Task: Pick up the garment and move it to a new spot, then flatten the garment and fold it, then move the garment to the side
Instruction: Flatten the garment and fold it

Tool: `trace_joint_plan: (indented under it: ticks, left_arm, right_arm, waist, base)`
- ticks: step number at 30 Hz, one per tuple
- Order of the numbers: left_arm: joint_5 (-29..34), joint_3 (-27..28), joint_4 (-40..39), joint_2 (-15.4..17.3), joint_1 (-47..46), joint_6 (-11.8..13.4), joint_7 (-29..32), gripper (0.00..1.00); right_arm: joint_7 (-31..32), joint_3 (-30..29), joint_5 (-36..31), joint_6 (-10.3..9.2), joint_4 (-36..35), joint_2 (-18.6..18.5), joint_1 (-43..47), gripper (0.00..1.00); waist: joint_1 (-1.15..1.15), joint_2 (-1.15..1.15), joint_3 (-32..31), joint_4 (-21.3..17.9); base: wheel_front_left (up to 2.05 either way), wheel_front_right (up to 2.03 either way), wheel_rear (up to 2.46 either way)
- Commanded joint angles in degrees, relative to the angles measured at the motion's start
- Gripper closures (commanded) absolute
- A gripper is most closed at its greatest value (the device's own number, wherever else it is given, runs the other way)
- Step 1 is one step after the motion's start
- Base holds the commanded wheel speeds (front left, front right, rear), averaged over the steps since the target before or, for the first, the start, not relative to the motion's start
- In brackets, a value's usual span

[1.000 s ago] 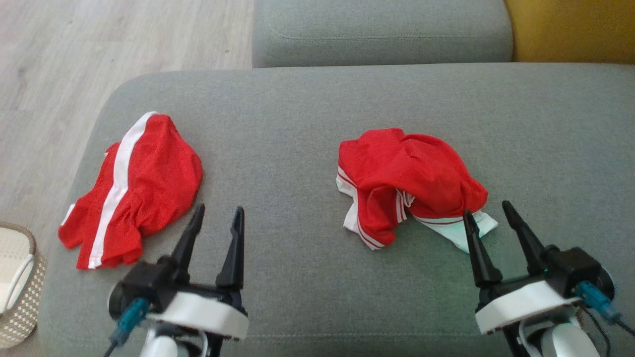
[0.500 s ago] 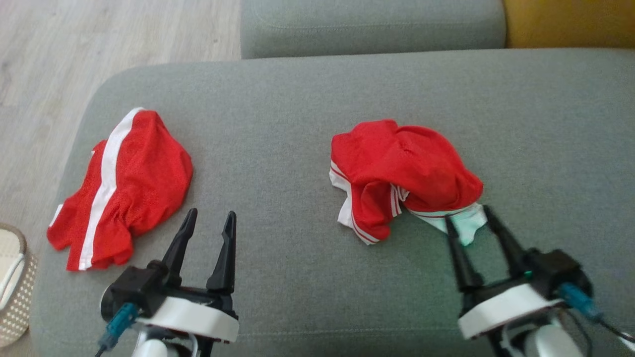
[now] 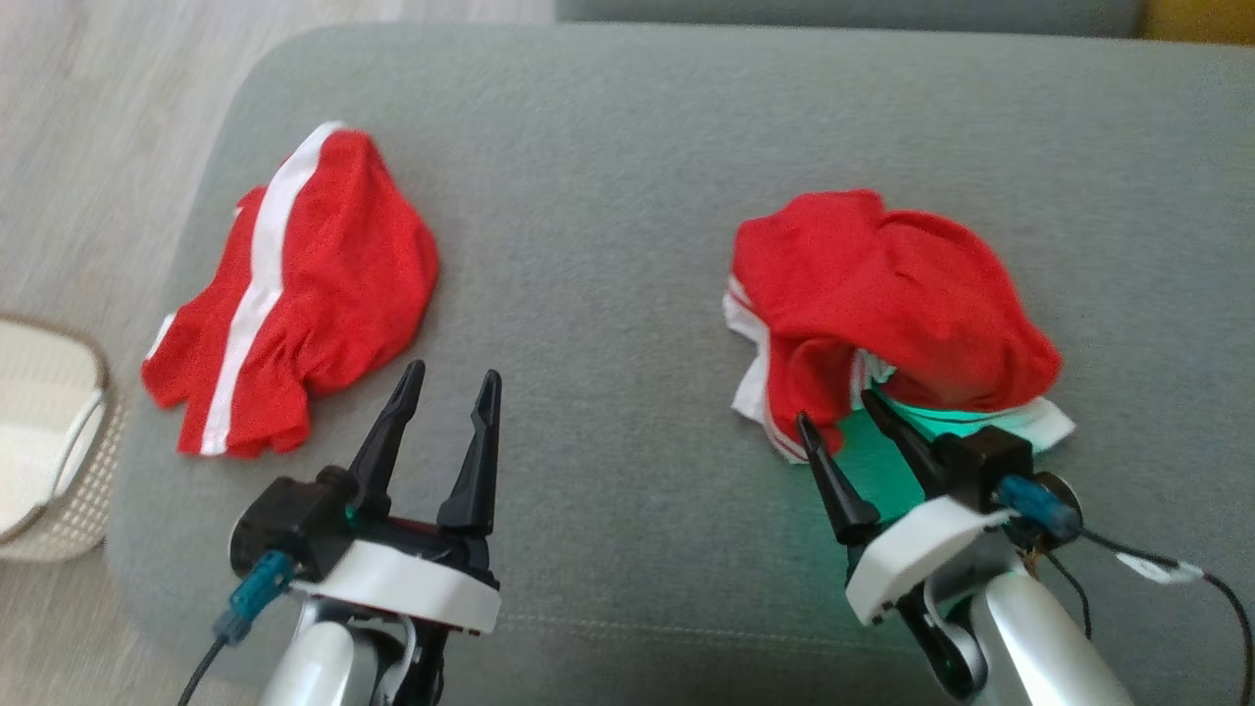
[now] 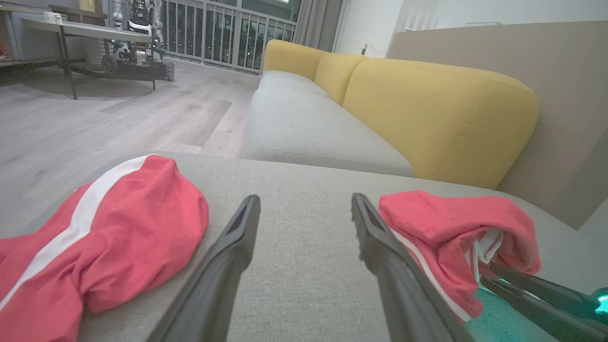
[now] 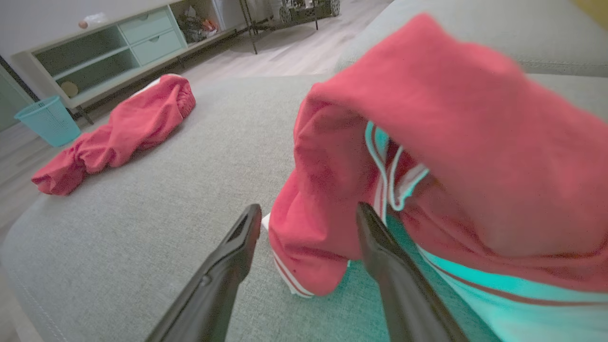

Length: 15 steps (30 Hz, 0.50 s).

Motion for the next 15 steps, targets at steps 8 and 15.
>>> trace_joint_plan:
  ticks: [8, 15]
  left_arm:
    - [-0.6, 0.4, -1.2, -0.1, -3.6, 0.6, -0.7, 0.0]
    - [-1.1, -0.8, -1.0, -0.1, -3.9, 1.0, -0.7, 0.0]
  right_arm:
    - [-0.2, 0.5, -2.0, -0.01, 7.2, 0.0, -6.6, 0.0]
    - [-0.7, -0.2, -4.1, -0.01, 12.3, 0.0, -8.9, 1.0]
  waist:
    - [0.0, 0.0, 2.9, 3.9]
    - [0.0, 0.0, 2.9, 4.8]
  base:
    - [0.0, 0.0, 0.0]
    - [0.0, 0.0, 0.0]
